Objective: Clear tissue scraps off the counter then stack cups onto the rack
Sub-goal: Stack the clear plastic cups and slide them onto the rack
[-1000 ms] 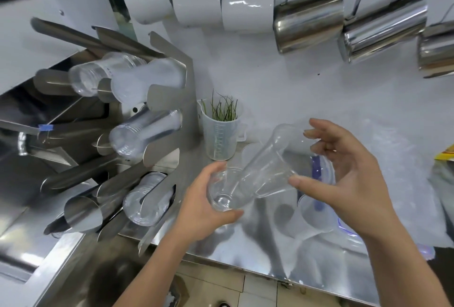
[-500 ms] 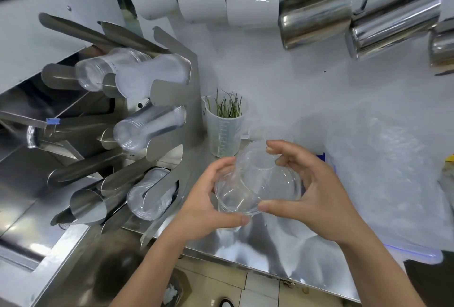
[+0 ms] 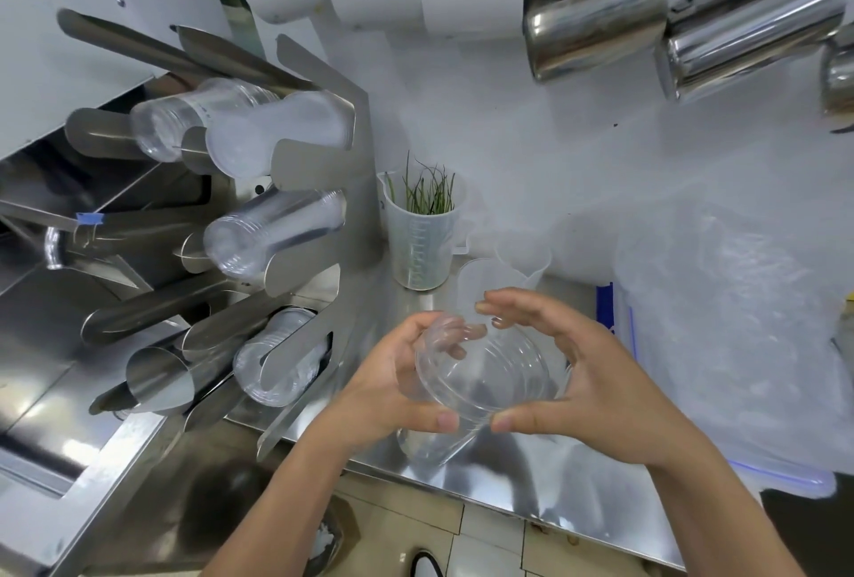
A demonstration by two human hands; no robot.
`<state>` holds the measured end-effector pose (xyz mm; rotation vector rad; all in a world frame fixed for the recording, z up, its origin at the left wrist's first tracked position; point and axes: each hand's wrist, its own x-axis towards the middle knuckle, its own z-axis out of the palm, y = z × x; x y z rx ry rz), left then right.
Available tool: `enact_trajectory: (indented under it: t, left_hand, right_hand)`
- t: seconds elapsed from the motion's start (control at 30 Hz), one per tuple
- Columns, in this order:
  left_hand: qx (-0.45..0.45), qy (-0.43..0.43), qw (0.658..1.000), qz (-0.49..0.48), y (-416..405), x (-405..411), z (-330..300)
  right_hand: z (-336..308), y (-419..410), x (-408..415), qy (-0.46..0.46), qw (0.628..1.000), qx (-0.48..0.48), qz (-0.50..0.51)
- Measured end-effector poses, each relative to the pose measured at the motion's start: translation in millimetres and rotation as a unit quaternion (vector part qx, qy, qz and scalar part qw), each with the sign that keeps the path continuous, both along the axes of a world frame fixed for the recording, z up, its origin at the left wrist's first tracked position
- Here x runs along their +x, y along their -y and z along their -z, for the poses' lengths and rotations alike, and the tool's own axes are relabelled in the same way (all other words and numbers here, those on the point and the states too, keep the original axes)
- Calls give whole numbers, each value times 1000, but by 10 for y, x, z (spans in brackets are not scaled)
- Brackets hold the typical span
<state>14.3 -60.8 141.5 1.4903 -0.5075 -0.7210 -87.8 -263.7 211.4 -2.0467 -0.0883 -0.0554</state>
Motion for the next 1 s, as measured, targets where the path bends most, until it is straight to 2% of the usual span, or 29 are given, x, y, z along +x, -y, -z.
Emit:
enact_trajectory:
  t: [0.17,0.43,0.63,0.8,1.0]
  left_hand:
    - [-32,-54,998,24,17,-4,10]
    - [-77,-95,992,28,25,24,90]
    - [-88,-78,993,13,31,49,135]
    - [-82,-87,993,0,33,60,171]
    - [-53,-61,997,3,41,55,168]
  right_hand:
    - [21,8,2,-13,1000,-4,-16]
    - [94,-7,47,-36,999,-9,-18]
    - [166,-32,69,-79,996,-34,1]
    - [198,-60,97,-91,996,-20,9]
    - [285,-112,159,-42,998,19,39]
